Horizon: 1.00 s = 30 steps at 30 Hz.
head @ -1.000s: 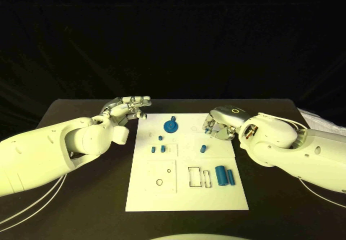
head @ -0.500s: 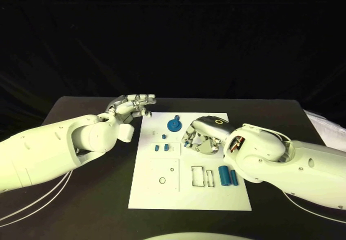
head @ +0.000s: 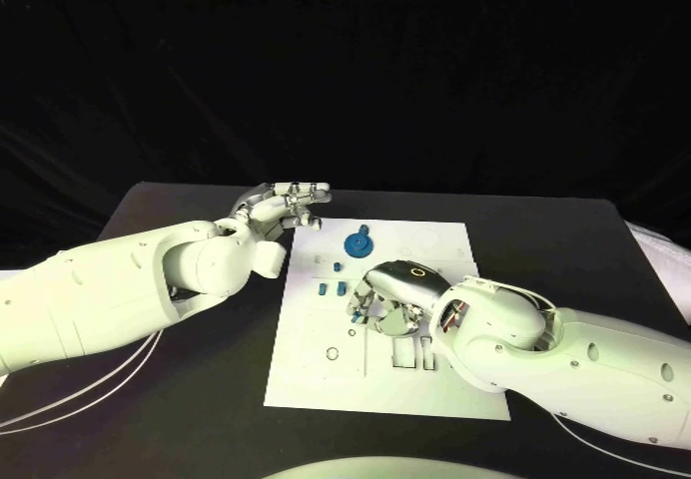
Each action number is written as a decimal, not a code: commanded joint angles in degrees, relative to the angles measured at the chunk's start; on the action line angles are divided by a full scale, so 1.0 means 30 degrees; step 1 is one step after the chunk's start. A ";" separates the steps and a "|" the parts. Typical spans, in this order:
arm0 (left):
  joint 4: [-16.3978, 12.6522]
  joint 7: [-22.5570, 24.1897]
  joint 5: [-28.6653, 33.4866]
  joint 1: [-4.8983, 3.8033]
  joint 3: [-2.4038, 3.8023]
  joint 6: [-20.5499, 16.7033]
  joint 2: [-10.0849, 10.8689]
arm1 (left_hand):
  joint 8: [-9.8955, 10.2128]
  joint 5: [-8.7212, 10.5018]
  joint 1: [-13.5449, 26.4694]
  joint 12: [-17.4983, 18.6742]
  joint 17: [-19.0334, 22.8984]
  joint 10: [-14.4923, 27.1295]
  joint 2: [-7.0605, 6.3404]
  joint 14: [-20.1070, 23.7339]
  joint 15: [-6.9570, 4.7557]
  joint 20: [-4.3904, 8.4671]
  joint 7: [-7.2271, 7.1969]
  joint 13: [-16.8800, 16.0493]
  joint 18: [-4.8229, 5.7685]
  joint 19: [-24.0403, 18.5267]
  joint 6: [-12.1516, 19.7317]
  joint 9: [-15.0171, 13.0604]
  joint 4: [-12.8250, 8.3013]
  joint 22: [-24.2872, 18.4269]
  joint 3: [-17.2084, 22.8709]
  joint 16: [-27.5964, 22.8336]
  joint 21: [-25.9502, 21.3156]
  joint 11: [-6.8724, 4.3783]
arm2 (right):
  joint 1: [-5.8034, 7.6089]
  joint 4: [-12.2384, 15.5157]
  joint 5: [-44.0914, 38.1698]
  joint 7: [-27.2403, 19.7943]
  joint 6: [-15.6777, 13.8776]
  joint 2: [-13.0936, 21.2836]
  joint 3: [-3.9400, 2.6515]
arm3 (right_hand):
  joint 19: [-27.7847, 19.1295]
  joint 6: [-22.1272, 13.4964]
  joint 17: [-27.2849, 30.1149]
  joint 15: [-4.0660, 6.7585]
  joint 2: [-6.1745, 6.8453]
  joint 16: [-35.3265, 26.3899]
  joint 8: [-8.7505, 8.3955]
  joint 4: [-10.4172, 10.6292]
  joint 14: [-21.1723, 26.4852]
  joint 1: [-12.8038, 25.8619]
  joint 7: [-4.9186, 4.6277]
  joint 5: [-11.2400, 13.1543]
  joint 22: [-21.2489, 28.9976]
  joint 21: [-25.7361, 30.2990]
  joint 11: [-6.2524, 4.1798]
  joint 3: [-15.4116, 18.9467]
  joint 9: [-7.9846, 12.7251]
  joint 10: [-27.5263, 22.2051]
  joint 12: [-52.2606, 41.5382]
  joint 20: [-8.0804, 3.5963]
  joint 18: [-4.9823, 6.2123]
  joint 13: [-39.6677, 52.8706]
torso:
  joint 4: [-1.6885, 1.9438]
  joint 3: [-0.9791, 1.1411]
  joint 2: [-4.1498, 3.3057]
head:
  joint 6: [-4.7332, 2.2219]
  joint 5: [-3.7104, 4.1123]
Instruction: Assemble the parts on the task board
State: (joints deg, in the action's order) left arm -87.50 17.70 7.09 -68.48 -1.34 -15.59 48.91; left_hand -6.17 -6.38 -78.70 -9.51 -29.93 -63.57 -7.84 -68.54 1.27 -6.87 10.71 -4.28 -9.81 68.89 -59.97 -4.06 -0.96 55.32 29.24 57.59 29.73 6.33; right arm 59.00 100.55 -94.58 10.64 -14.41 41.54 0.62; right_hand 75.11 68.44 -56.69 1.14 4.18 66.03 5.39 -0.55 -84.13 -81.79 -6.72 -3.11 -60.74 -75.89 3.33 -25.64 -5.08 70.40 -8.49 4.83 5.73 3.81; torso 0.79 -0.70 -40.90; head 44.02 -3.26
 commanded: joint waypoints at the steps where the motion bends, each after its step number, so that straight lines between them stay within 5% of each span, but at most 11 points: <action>1: -0.0127 0.0286 0.0013 -0.0002 0.0011 0.0102 -0.0051 | -0.0107 0.0095 0.0056 -0.0133 0.0029 0.0002 0.0122 0.0160 0.0000 0.0008 -0.0061 -0.0011 -0.0216 -0.0026 -0.0074 -0.0005 -0.0010 -0.0021 -0.0100 -0.0080 -0.0132 0.0019 | -0.0176 -0.0186 -0.0622 -0.0478 0.0513 -0.0159 0.0020 | 0.0037 -0.0026 0.0024 0.0120 -0.0142 0.0050 -0.0054 -0.0029 -0.0365 -0.0045 -0.0118 -0.0062 0.0017 -0.0044 -0.0047 -0.0076 -0.0021 0.0073 0.0085 -0.0093 0.0055 0.0007 | 0.0005 -0.0005 -0.0005 | 0.0095 -0.0144; 30: -0.0086 0.0065 -0.0066 0.0005 0.0011 0.0319 0.0010 | -0.0105 0.0097 0.0042 -0.0179 0.0087 0.0107 0.0122 0.0183 0.0002 0.0011 -0.0045 0.0009 -0.0216 -0.0019 -0.0004 0.0015 -0.0048 -0.0069 -0.0200 -0.0074 -0.0182 0.0035 | -0.0401 -0.0877 -0.1241 0.0139 0.1875 -0.0612 0.0103 | 0.0061 -0.0016 -0.0044 0.0101 -0.0130 0.0110 -0.0052 -0.0031 -0.0371 0.0042 -0.0128 -0.0053 -0.0048 -0.0076 -0.0034 -0.0060 -0.0032 0.0093 0.0112 -0.0083 0.0040 0.0017 | -0.0010 0.0008 0.0009 | 0.0483 -0.0440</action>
State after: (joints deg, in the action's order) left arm -87.64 17.61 7.08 -68.45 -1.34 -15.51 48.98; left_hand -6.17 -6.38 -78.70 -9.77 -29.72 -63.57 -7.84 -68.40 1.14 -6.87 10.71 -4.28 -9.80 68.89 -59.96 -4.05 -1.12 55.16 29.09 57.59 29.49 6.33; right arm 57.97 98.14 -97.39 10.26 -11.74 39.76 0.78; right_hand 75.11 68.25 -56.77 1.13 4.34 66.03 5.03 -0.55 -84.13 -81.64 -6.70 -3.09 -60.83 -75.89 3.34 -25.62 -5.09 70.61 -8.20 4.83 5.73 3.80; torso 0.74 -0.66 -40.89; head 45.35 -4.52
